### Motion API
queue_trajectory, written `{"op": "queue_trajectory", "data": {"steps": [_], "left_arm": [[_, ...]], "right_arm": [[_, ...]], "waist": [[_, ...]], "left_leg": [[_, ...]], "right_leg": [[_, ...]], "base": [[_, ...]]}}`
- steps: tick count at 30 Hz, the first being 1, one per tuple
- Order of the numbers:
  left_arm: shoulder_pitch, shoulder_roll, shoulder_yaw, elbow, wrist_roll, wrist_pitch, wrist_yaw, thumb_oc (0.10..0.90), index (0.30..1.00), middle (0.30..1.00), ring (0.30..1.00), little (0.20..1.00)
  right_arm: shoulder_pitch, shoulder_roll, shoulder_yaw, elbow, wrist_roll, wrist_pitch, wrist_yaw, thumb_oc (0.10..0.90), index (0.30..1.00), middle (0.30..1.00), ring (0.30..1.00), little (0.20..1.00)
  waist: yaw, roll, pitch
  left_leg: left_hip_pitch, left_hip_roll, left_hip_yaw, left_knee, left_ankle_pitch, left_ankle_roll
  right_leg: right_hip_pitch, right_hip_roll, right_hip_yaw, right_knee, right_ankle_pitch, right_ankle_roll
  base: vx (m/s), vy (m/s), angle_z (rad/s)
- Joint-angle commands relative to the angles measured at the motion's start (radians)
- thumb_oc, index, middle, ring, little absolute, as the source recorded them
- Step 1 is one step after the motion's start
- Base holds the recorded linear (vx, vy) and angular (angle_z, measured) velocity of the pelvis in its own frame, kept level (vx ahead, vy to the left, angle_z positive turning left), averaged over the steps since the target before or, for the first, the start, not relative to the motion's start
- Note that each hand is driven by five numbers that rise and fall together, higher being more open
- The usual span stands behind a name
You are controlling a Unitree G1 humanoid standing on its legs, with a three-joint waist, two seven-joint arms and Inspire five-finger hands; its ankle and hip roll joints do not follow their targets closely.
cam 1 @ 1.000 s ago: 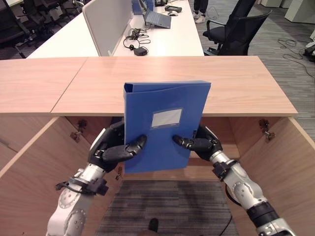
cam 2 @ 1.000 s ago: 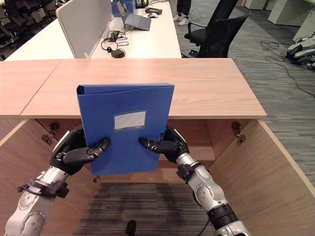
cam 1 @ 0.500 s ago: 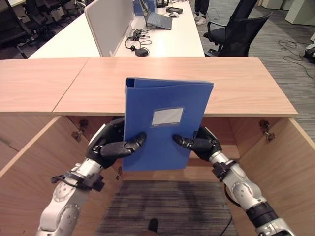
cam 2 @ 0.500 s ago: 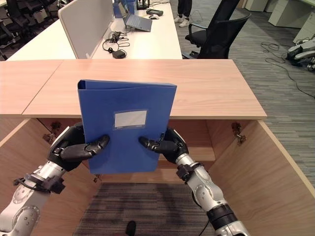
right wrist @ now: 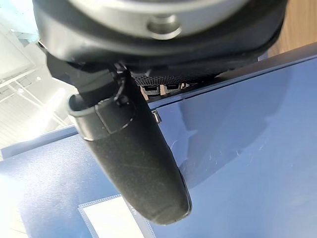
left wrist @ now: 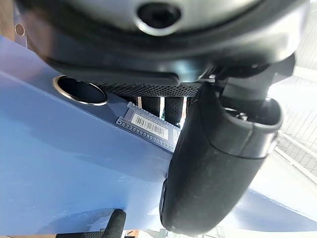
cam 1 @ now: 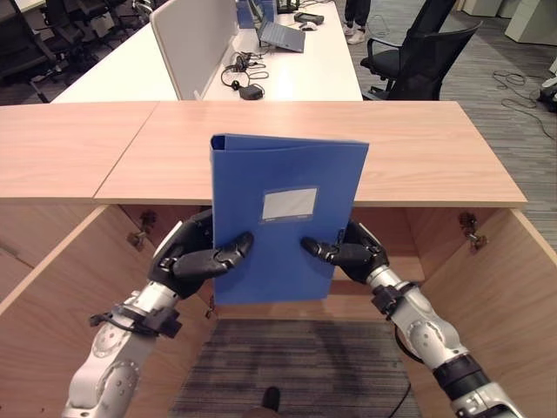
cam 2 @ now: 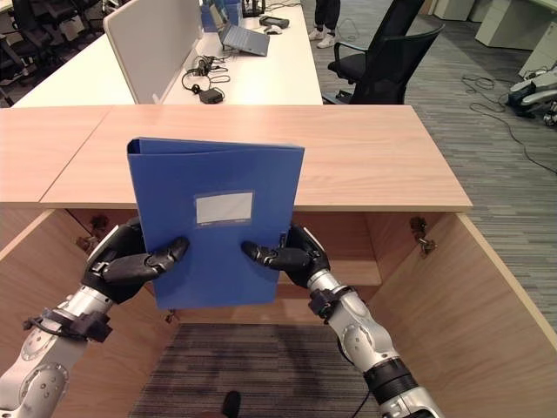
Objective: Put the empty folder in the office cabinet
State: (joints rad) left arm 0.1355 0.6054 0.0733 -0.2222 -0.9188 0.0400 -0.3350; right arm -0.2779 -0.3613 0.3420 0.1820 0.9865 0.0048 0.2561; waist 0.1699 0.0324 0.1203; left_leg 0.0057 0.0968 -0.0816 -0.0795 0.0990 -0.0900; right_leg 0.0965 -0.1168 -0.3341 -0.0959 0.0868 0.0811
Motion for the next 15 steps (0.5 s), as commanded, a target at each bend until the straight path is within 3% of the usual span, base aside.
{"op": "queue_trajectory", "data": {"steps": [1,5,7,15], "left_arm": [[-0.237,-0.088,-0.252,-0.162,-0.165,-0.042,-0.132,0.400,0.300,0.300,0.300,0.300],[-0.236,-0.115,-0.249,-0.151,-0.165,-0.050,-0.120,0.400,0.300,0.300,0.300,0.300],[-0.240,-0.127,-0.252,-0.143,-0.166,-0.050,-0.116,0.400,0.300,0.300,0.300,0.300],[-0.216,-0.129,-0.232,-0.145,-0.152,-0.056,-0.103,0.400,0.300,0.300,0.300,0.300]], "right_arm": [[-0.297,0.266,0.220,-0.239,0.114,-0.055,0.125,0.800,0.900,0.900,0.900,0.900],[-0.315,0.304,0.221,-0.262,0.140,-0.070,0.118,0.800,0.900,0.900,0.900,0.900],[-0.319,0.315,0.214,-0.279,0.153,-0.079,0.111,0.400,0.300,0.300,0.300,0.300],[-0.301,0.340,0.216,-0.279,0.203,-0.079,0.102,0.400,0.300,0.300,0.300,0.300]], "waist": [[-0.016,-0.014,-0.059],[-0.013,-0.014,-0.062],[-0.016,-0.014,-0.062],[-0.014,-0.012,-0.066]], "left_leg": [[0.068,-0.002,-0.019,-0.008,-0.129,0.012],[0.067,0.000,-0.010,-0.008,-0.128,0.012],[0.064,-0.001,-0.014,-0.008,-0.126,0.011],[0.065,-0.001,-0.005,-0.008,-0.128,0.012]], "right_leg": [[0.051,-0.039,0.000,0.009,-0.098,0.063],[0.046,-0.038,0.000,0.009,-0.097,0.062],[0.048,-0.038,0.002,0.009,-0.100,0.063],[0.042,-0.037,0.003,0.009,-0.097,0.060]], "base": [[-0.02,0.021,-0.10],[-0.01,0.011,-0.11],[-0.01,0.011,-0.06],[0.00,0.000,0.00]]}}
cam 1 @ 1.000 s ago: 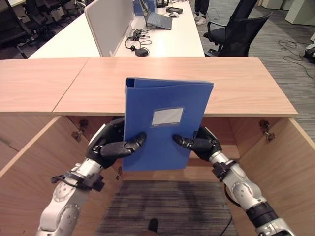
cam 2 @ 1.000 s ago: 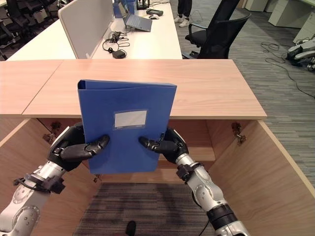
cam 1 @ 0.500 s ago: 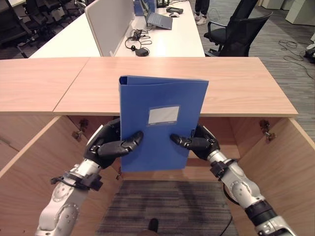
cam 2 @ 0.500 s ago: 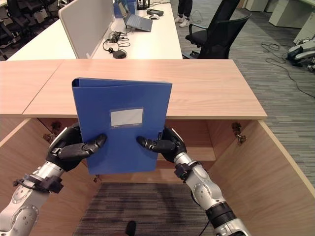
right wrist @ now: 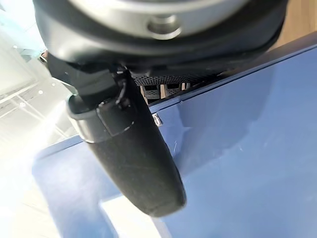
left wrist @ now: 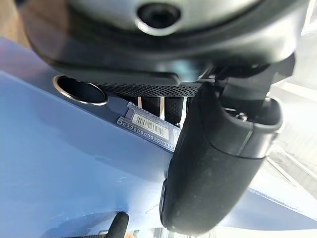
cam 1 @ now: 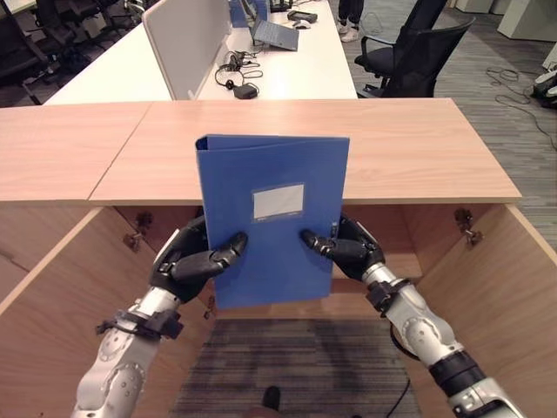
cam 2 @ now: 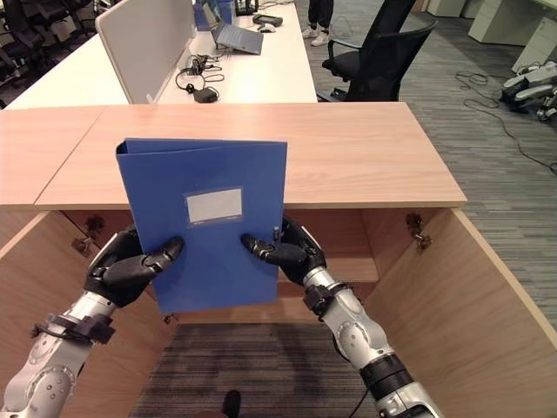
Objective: Put the empty folder in the office cabinet
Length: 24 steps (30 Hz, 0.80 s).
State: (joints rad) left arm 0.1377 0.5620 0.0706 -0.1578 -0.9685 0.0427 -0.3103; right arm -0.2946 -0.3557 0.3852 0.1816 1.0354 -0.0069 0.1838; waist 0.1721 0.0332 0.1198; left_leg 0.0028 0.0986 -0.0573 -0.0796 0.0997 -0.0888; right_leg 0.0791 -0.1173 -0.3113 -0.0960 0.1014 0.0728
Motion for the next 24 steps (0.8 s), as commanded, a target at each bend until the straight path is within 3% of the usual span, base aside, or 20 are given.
{"op": "queue_trajectory", "data": {"steps": [1,10,18,19,20,21,22,24], "left_arm": [[-0.216,-0.085,-0.227,-0.209,-0.101,-0.060,-0.127,0.400,0.300,0.300,0.300,0.300],[-0.195,-0.073,-0.208,-0.212,-0.081,-0.063,-0.129,0.400,0.300,0.300,0.300,0.300],[-0.174,-0.019,-0.175,-0.202,-0.060,-0.059,-0.168,0.400,0.300,0.300,0.300,0.300],[-0.170,-0.013,-0.169,-0.201,-0.061,-0.058,-0.173,0.489,0.434,0.434,0.434,0.434],[-0.166,-0.004,-0.163,-0.199,-0.059,-0.060,-0.177,0.533,0.500,0.500,0.500,0.500],[-0.164,0.004,-0.158,-0.196,-0.057,-0.066,-0.178,0.731,0.796,0.796,0.796,0.796],[-0.162,0.014,-0.156,-0.192,-0.052,-0.067,-0.181,0.800,0.900,0.900,0.900,0.900],[-0.160,0.033,-0.148,-0.178,-0.043,-0.074,-0.185,0.800,0.900,0.900,0.900,0.900]], "right_arm": [[-0.285,0.334,0.174,-0.279,0.157,-0.065,0.175,0.400,0.300,0.300,0.300,0.300],[-0.264,0.303,0.196,-0.266,0.151,-0.037,0.180,0.400,0.300,0.300,0.300,0.300],[-0.197,0.193,0.259,-0.234,0.090,0.056,0.239,0.400,0.300,0.300,0.300,0.300],[-0.191,0.176,0.267,-0.230,0.081,0.065,0.247,0.400,0.300,0.300,0.300,0.300],[-0.187,0.160,0.275,-0.223,0.073,0.077,0.257,0.400,0.300,0.300,0.300,0.300],[-0.186,0.144,0.279,-0.221,0.066,0.084,0.265,0.400,0.300,0.300,0.300,0.300],[-0.182,0.126,0.284,-0.217,0.056,0.093,0.271,0.400,0.300,0.300,0.300,0.300],[-0.175,0.089,0.293,-0.207,0.042,0.112,0.287,0.400,0.300,0.300,0.300,0.300]], "waist": [[-0.015,-0.013,-0.065],[-0.014,-0.016,-0.064],[-0.019,-0.022,-0.057],[-0.018,-0.023,-0.056],[-0.016,-0.024,-0.055],[-0.016,-0.025,-0.055],[-0.016,-0.026,-0.054],[-0.014,-0.028,-0.053]], "left_leg": [[0.068,-0.002,-0.028,-0.008,-0.129,0.010],[0.067,0.001,-0.020,-0.008,-0.126,0.008],[0.062,0.001,-0.026,-0.008,-0.121,0.004],[0.061,0.001,-0.026,-0.008,-0.120,0.003],[0.060,0.001,-0.028,-0.008,-0.119,0.003],[0.059,0.001,-0.028,-0.008,-0.119,0.003],[0.058,0.001,-0.030,-0.008,-0.118,0.003],[0.057,0.000,-0.032,-0.008,-0.116,0.001]], "right_leg": [[0.060,-0.036,-0.020,0.009,-0.111,0.068],[0.057,-0.031,-0.028,0.009,-0.111,0.068],[0.056,-0.028,-0.034,0.009,-0.114,0.070],[0.055,-0.028,-0.034,0.009,-0.115,0.070],[0.055,-0.027,-0.034,0.009,-0.114,0.070],[0.055,-0.027,-0.035,0.009,-0.115,0.070],[0.056,-0.027,-0.036,0.009,-0.115,0.070],[0.057,-0.027,-0.039,0.009,-0.115,0.071]], "base": [[0.00,0.000,0.00],[-0.01,0.000,-0.04],[0.00,-0.001,-0.01],[0.01,-0.007,0.04],[0.01,-0.004,0.04],[0.01,-0.005,0.04],[0.01,-0.005,0.03],[0.02,-0.002,0.04]]}}
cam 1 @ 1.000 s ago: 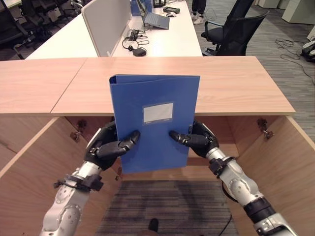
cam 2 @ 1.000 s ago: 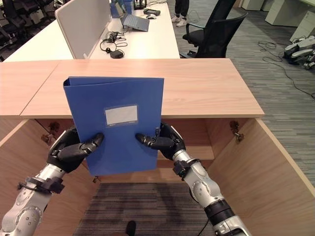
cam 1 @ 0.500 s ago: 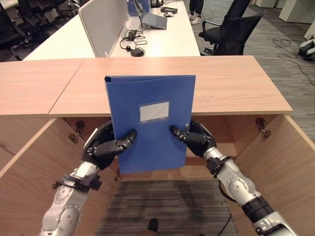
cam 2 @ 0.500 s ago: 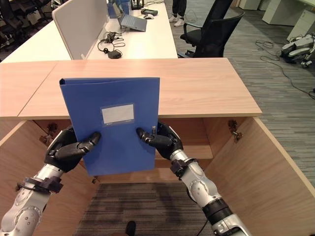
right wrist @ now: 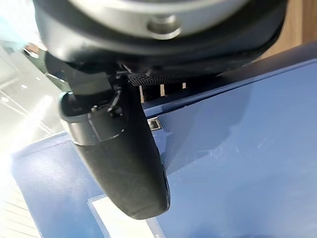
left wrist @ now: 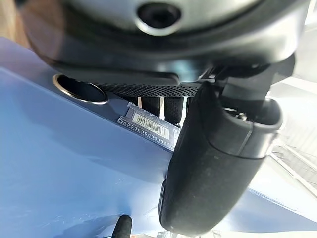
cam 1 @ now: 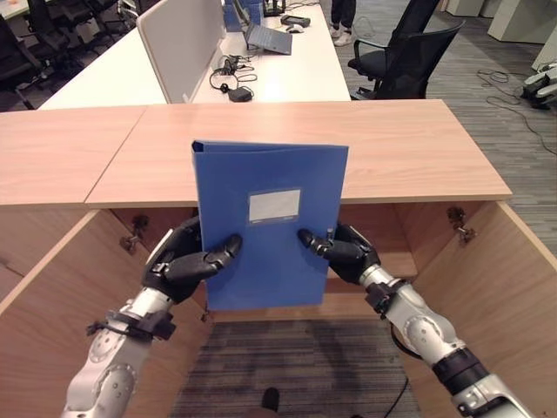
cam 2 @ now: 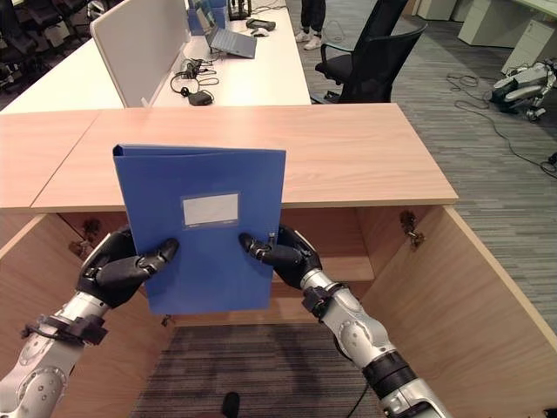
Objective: Put the empty folder in the office cabinet
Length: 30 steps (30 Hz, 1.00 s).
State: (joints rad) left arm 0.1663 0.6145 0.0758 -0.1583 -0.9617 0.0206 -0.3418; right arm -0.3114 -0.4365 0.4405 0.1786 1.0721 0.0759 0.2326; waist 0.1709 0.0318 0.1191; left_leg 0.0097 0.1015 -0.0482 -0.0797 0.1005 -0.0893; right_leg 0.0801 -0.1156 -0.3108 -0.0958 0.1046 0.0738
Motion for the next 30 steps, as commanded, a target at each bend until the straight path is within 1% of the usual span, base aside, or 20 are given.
{"op": "queue_trajectory", "data": {"steps": [1,4,5,6,7,9,10,13,15,17,18,20,21,26,27,28,29,30], "left_arm": [[-0.189,-0.019,-0.153,-0.177,-0.050,-0.052,-0.154,0.800,0.900,0.900,0.900,0.900],[-0.183,-0.004,-0.126,-0.138,-0.030,-0.071,-0.156,0.800,0.900,0.900,0.900,0.900],[-0.167,-0.003,-0.104,-0.081,0.009,-0.091,-0.144,0.800,0.900,0.900,0.900,0.900],[-0.167,-0.003,-0.105,-0.081,0.009,-0.092,-0.144,0.800,0.900,0.900,0.900,0.900],[-0.155,0.014,-0.091,-0.035,0.065,-0.116,-0.140,0.800,0.900,0.900,0.900,0.900],[-0.125,0.028,-0.069,0.007,0.106,-0.116,-0.145,0.800,0.900,0.900,0.900,0.900],[-0.089,0.042,-0.049,0.061,0.156,-0.130,-0.148,0.800,0.900,0.900,0.900,0.900],[-0.070,0.046,-0.042,0.099,0.180,-0.132,-0.155,0.800,0.900,0.900,0.900,0.900],[-0.015,0.016,-0.006,0.228,0.195,-0.134,-0.155,0.800,0.900,0.900,0.900,0.900],[0.013,0.000,0.007,0.284,0.215,-0.140,-0.151,0.800,0.900,0.900,0.900,0.900],[0.013,0.000,0.007,0.284,0.215,-0.141,-0.151,0.800,0.900,0.900,0.900,0.900],[0.048,-0.037,0.021,0.368,0.236,-0.142,-0.145,0.800,0.900,0.900,0.900,0.900],[0.048,-0.037,0.021,0.369,0.236,-0.143,-0.146,0.800,0.900,0.900,0.900,0.900],[0.095,-0.098,0.024,0.513,0.291,-0.143,-0.131,0.800,0.900,0.900,0.900,0.900],[0.104,-0.121,0.022,0.577,0.322,-0.146,-0.119,0.800,0.900,0.900,0.900,0.900],[0.104,-0.121,0.022,0.577,0.322,-0.146,-0.119,0.800,0.900,0.900,0.900,0.900],[0.107,-0.139,0.020,0.644,0.351,-0.146,-0.108,0.800,0.900,0.900,0.900,0.900],[0.110,-0.147,0.019,0.669,0.360,-0.146,-0.104,0.800,0.900,0.900,0.900,0.900]], "right_arm": [[-0.158,0.170,0.238,-0.204,0.005,0.029,0.239,0.400,0.300,0.300,0.300,0.300],[-0.144,0.106,0.246,-0.196,-0.018,0.049,0.268,0.400,0.300,0.300,0.300,0.300],[-0.117,0.031,0.241,-0.191,-0.042,0.075,0.290,0.400,0.300,0.300,0.300,0.300],[-0.117,0.031,0.241,-0.191,-0.042,0.075,0.290,0.400,0.300,0.300,0.300,0.300],[-0.097,-0.008,0.228,-0.176,-0.049,0.085,0.300,0.400,0.300,0.300,0.300,0.300],[-0.080,-0.053,0.220,-0.167,-0.067,0.091,0.312,0.400,0.300,0.300,0.300,0.300],[-0.055,-0.090,0.206,-0.155,-0.069,0.098,0.321,0.400,0.300,0.300,0.300,0.300],[-0.042,-0.107,0.196,-0.150,-0.073,0.098,0.329,0.400,0.300,0.300,0.300,0.300],[0.010,-0.147,0.156,-0.125,-0.075,0.097,0.337,0.400,0.300,0.300,0.300,0.300],[0.040,-0.161,0.132,-0.120,-0.078,0.098,0.343,0.400,0.300,0.300,0.300,0.300],[0.041,-0.161,0.131,-0.121,-0.078,0.098,0.343,0.400,0.300,0.300,0.300,0.300],[0.076,-0.158,0.101,-0.119,-0.066,0.097,0.347,0.400,0.300,0.300,0.300,0.300],[0.076,-0.158,0.101,-0.120,-0.066,0.097,0.347,0.400,0.300,0.300,0.300,0.300],[0.134,-0.115,0.061,-0.111,-0.053,0.098,0.338,0.400,0.300,0.300,0.300,0.300],[0.162,-0.092,0.047,-0.101,-0.047,0.098,0.336,0.400,0.300,0.300,0.300,0.300],[0.162,-0.092,0.047,-0.101,-0.047,0.098,0.336,0.400,0.300,0.300,0.300,0.300],[0.188,-0.081,0.036,-0.089,-0.053,0.097,0.332,0.400,0.300,0.300,0.300,0.300],[0.203,-0.075,0.029,-0.082,-0.052,0.097,0.330,0.400,0.300,0.300,0.300,0.300]], "waist": [[-0.013,-0.027,-0.052],[-0.006,-0.032,-0.049],[-0.001,-0.036,-0.047],[-0.001,-0.035,-0.047],[0.001,-0.038,-0.048],[0.004,-0.039,-0.048],[0.007,-0.040,-0.047],[0.009,-0.041,-0.046],[0.018,-0.044,-0.044],[0.020,-0.046,-0.043],[0.020,-0.046,-0.044],[0.023,-0.044,-0.044],[0.023,-0.044,-0.044],[0.030,-0.042,-0.042],[0.031,-0.040,-0.041],[0.031,-0.040,-0.042],[0.030,-0.040,-0.040],[0.029,-0.040,-0.040]], "left_leg": [[0.050,-0.003,-0.041,-0.008,-0.117,0.002],[0.044,-0.005,-0.054,-0.008,-0.113,0.000],[0.035,-0.011,-0.077,-0.008,-0.110,-0.002],[0.035,-0.011,-0.077,-0.008,-0.110,-0.002],[0.031,-0.013,-0.086,-0.008,-0.110,-0.003],[0.028,-0.014,-0.095,-0.008,-0.109,-0.004],[0.026,-0.014,-0.099,-0.008,-0.108,-0.005],[0.025,-0.014,-0.100,-0.008,-0.107,-0.005],[0.019,-0.015,-0.108,-0.008,-0.105,-0.006],[0.016,-0.016,-0.112,-0.008,-0.105,-0.006],[0.016,-0.016,-0.112,-0.008,-0.105,-0.006],[0.012,-0.015,-0.113,-0.008,-0.104,-0.006],[0.011,-0.014,-0.113,-0.008,-0.104,-0.006],[0.003,-0.016,-0.117,-0.008,-0.100,-0.006],[-0.001,-0.017,-0.119,-0.008,-0.099,-0.006],[-0.002,-0.017,-0.120,-0.008,-0.099,-0.006],[-0.005,-0.018,-0.125,-0.008,-0.098,-0.006],[-0.006,-0.018,-0.126,-0.008,-0.098,-0.006]], "right_leg": [[0.056,-0.029,-0.040,0.009,-0.119,0.070],[0.055,-0.030,-0.044,0.009,-0.120,0.074],[0.060,-0.032,-0.053,0.009,-0.122,0.074],[0.060,-0.032,-0.054,0.009,-0.122,0.074],[0.062,-0.034,-0.060,0.009,-0.122,0.075],[0.062,-0.034,-0.067,0.009,-0.122,0.077],[0.063,-0.034,-0.071,0.009,-0.121,0.078],[0.063,-0.034,-0.072,0.009,-0.122,0.079],[0.063,-0.035,-0.082,0.009,-0.123,0.082],[0.063,-0.036,-0.086,0.009,-0.122,0.083],[0.062,-0.036,-0.086,0.009,-0.122,0.083],[0.060,-0.037,-0.089,0.009,-0.123,0.084],[0.060,-0.037,-0.089,0.009,-0.123,0.084],[0.055,-0.037,-0.093,0.009,-0.122,0.084],[0.053,-0.037,-0.097,0.009,-0.123,0.084],[0.053,-0.037,-0.097,0.009,-0.123,0.084],[0.051,-0.037,-0.101,0.009,-0.124,0.084],[0.051,-0.037,-0.103,0.009,-0.124,0.084]], "base": [[0.01,-0.001,0.04],[0.02,-0.010,0.07],[0.03,-0.014,0.11],[0.04,-0.016,0.21],[0.03,-0.012,0.29],[0.04,-0.012,0.28],[0.03,-0.002,0.24],[0.02,0.000,0.15],[0.00,0.000,0.00],[0.01,-0.001,0.02],[0.01,0.000,0.06],[0.02,0.003,0.06],[0.01,0.005,0.06],[0.01,0.000,0.02],[0.00,0.000,0.00],[0.00,0.005,0.06],[0.01,-0.002,0.06],[0.02,-0.001,0.13]]}}
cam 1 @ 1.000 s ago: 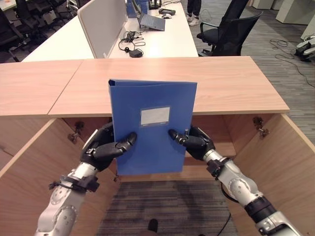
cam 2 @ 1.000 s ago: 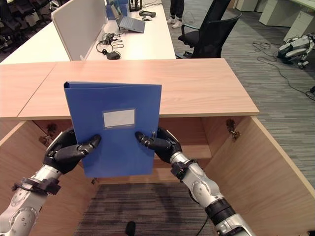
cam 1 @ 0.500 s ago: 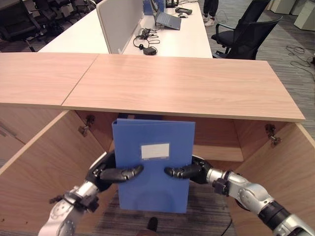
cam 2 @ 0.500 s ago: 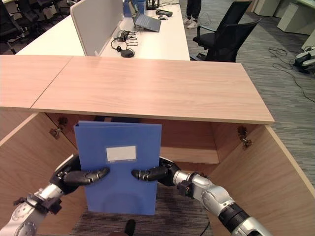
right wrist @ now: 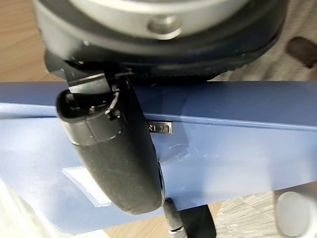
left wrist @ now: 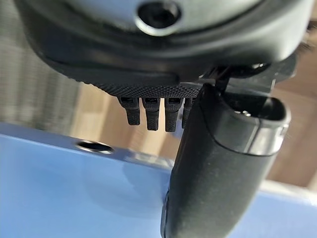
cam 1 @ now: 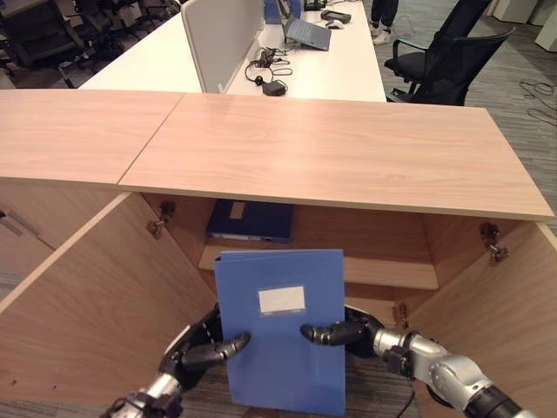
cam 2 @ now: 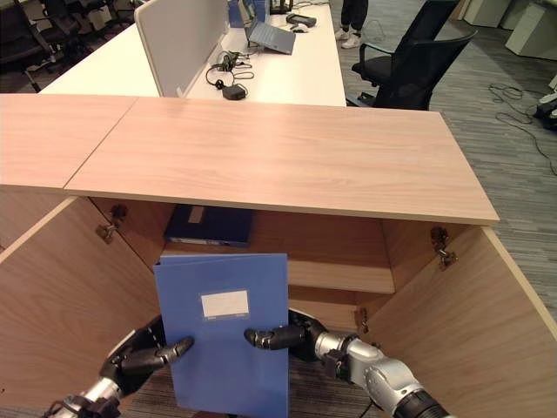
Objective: Put the empty folder in the office cabinet
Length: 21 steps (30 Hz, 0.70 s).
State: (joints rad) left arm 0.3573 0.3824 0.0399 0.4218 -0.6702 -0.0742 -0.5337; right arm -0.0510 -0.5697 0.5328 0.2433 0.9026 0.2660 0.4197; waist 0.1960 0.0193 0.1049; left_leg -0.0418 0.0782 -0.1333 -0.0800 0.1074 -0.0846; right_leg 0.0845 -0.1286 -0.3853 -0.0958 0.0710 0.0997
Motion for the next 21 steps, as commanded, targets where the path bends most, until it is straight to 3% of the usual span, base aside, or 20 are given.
{"op": "queue_trajectory", "data": {"steps": [1,5,8,11,16,21], "left_arm": [[-0.082,0.075,0.052,0.129,0.087,-0.053,0.093,0.800,0.900,0.900,0.900,0.900],[-0.090,0.060,0.035,0.237,0.152,-0.061,0.115,0.800,0.900,0.900,0.900,0.900],[-0.110,0.037,-0.004,0.393,0.273,-0.071,0.171,0.800,0.900,0.900,0.900,0.900],[-0.113,0.018,-0.017,0.443,0.296,-0.067,0.182,0.800,0.900,0.900,0.900,0.900],[-0.141,-0.051,-0.041,0.618,0.315,-0.050,0.235,0.800,0.900,0.900,0.900,0.900],[-0.154,-0.084,-0.078,0.679,0.310,-0.032,0.269,0.800,0.900,0.900,0.900,0.900]], "right_arm": [[-0.038,0.069,-0.073,-0.127,0.117,-0.093,0.139,0.400,0.300,0.300,0.300,0.300],[-0.007,0.112,-0.107,-0.064,0.124,-0.108,0.120,0.400,0.300,0.300,0.300,0.300],[-0.005,0.218,-0.176,0.041,0.174,-0.171,0.046,0.400,0.300,0.300,0.300,0.300],[-0.003,0.260,-0.211,0.082,0.192,-0.195,0.015,0.400,0.300,0.300,0.300,0.300],[-0.015,0.421,-0.407,0.268,0.313,-0.322,-0.127,0.400,0.300,0.300,0.300,0.300],[-0.130,0.475,-0.560,0.400,0.403,-0.433,-0.232,0.400,0.300,0.300,0.300,0.300]], "waist": [[0.003,-0.026,-0.026],[-0.001,-0.024,-0.026],[-0.003,-0.016,-0.021],[-0.006,-0.015,-0.024],[-0.009,-0.003,-0.020],[0.014,0.005,-0.012]], "left_leg": [[0.044,0.005,-0.043,-0.007,-0.105,-0.011],[0.040,0.005,-0.049,-0.007,-0.104,-0.012],[0.042,0.005,-0.049,-0.007,-0.106,-0.012],[0.035,0.003,-0.051,-0.007,-0.104,-0.011],[0.032,0.003,-0.059,-0.007,-0.110,-0.010],[0.017,-0.003,-0.087,-0.007,-0.111,-0.013]], "right_leg": [[0.047,-0.024,-0.031,0.009,-0.091,0.058],[0.048,-0.023,-0.035,0.009,-0.093,0.058],[0.050,-0.022,-0.035,0.009,-0.095,0.057],[0.045,-0.025,-0.038,0.009,-0.094,0.057],[0.047,-0.021,-0.044,0.009,-0.102,0.054],[0.052,-0.018,-0.071,0.009,-0.113,0.053]], "base": [[0.02,0.002,0.15],[0.00,0.001,0.05],[0.00,0.000,0.00],[0.00,0.000,0.00],[0.01,0.004,0.02],[0.04,-0.013,0.14]]}}
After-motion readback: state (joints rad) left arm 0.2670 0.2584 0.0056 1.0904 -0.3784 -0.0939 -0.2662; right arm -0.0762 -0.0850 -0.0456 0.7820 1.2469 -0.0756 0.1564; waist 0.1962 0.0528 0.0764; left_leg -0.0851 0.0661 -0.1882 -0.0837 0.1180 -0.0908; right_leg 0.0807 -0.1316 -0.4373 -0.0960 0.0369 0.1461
